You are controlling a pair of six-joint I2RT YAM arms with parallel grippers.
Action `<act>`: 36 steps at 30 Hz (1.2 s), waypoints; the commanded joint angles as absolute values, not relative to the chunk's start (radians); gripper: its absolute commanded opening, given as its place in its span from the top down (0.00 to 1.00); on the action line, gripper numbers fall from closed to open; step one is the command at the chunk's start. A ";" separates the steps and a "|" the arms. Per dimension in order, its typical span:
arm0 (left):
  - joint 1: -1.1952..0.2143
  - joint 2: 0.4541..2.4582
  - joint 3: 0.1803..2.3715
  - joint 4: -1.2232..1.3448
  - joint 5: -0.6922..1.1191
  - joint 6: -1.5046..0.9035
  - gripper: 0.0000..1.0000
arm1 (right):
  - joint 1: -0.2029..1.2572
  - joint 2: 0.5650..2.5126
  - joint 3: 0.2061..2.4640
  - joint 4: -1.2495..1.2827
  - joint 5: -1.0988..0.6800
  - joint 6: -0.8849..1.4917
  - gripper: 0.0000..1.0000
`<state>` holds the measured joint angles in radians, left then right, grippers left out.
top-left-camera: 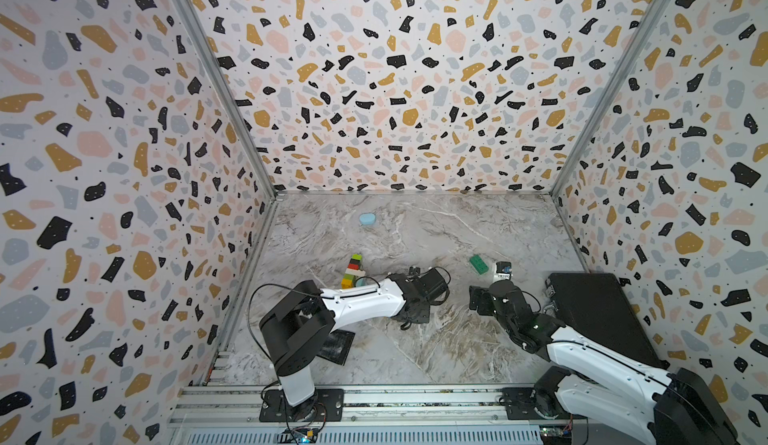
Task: Assemble the letter h with lego
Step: Place the lego brick at the center of the board.
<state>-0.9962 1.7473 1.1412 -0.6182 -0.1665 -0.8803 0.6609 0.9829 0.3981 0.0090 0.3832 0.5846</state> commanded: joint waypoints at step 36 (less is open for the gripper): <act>-1.026 1.421 1.240 -0.889 -0.202 -0.804 0.14 | 0.625 0.996 0.448 -0.132 0.490 0.646 0.03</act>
<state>-1.0183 1.5284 1.1835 -0.7765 -0.1837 -0.8825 0.6392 1.0130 0.4129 -0.0570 0.4252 0.6083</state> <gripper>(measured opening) 0.818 0.970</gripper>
